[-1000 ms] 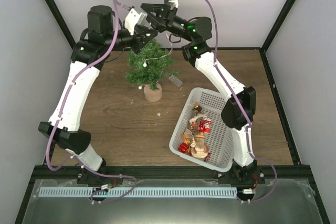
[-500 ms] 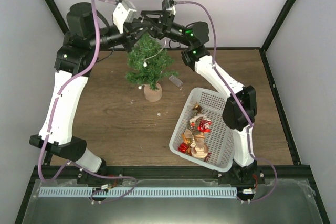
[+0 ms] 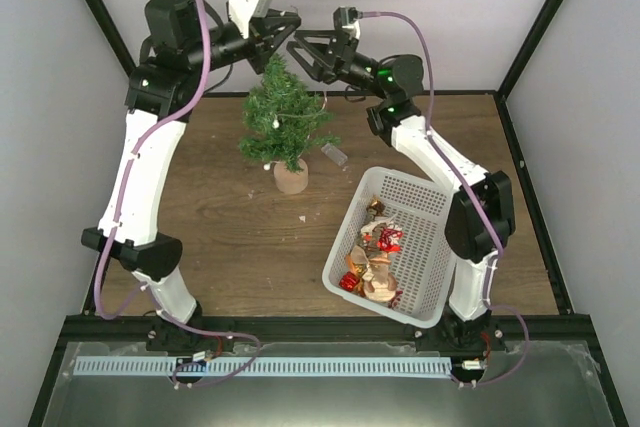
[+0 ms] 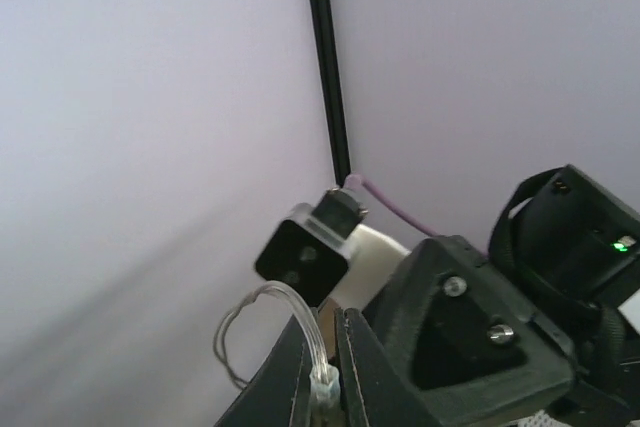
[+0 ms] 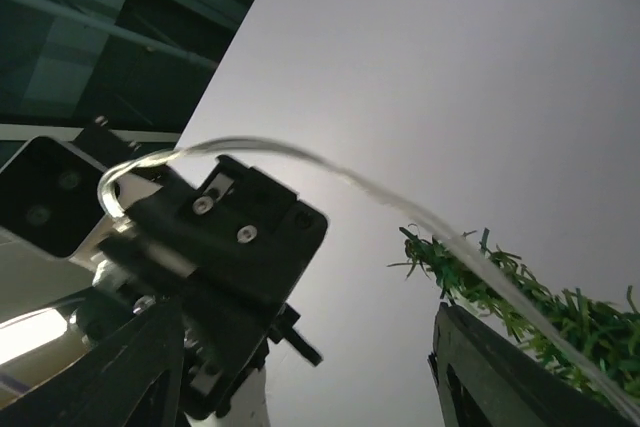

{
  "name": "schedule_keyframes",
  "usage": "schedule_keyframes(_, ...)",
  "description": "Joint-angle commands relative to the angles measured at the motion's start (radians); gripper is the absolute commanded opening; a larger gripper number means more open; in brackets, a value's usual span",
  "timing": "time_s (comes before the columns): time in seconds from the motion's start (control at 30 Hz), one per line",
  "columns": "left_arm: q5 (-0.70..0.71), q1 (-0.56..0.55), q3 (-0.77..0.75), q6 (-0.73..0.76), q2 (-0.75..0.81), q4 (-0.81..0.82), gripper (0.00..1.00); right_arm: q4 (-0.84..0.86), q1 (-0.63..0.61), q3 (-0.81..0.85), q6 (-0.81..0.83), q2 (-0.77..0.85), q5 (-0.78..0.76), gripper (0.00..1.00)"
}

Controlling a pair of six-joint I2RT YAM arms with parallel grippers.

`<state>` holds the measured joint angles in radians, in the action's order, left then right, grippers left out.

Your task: Decorate the small christmas tree

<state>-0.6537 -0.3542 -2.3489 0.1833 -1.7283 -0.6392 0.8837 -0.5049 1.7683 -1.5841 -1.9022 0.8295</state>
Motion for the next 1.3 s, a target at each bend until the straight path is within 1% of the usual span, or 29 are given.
schedule_keyframes(0.0,0.045,0.009,-0.045,-0.005,-0.053,0.010,0.00,0.126,0.014,-0.045,0.000,0.065,0.020,0.62)
schedule_keyframes(0.13,0.046,0.040,-0.083,-0.029,-0.090,0.031,0.00,0.185,0.025,-0.087,-0.015,0.077,0.025,0.62)
schedule_keyframes(0.47,0.086,0.105,-0.220,-0.049,-0.165,0.111,0.00,0.231,0.032,-0.101,-0.020,0.066,0.021,0.62)
schedule_keyframes(0.63,0.080,0.132,-0.227,-0.068,-0.157,0.122,0.00,0.247,0.032,-0.105,-0.024,0.057,0.022,0.62)
schedule_keyframes(0.83,0.073,0.182,-0.199,-0.085,-0.147,0.122,0.00,0.282,0.033,-0.110,-0.043,0.046,0.021,0.61)
schedule_keyframes(1.1,-0.001,0.289,-0.103,-0.152,-0.083,0.151,0.00,0.289,0.037,-0.152,-0.022,0.082,0.039,0.61)
schedule_keyframes(1.2,-0.025,0.320,-0.033,-0.166,-0.042,0.168,0.00,0.292,0.041,-0.184,-0.015,0.097,0.043,0.61)
schedule_keyframes(1.27,-0.042,0.338,0.058,-0.181,0.015,0.215,0.00,0.297,0.044,-0.207,-0.014,0.109,0.045,0.61)
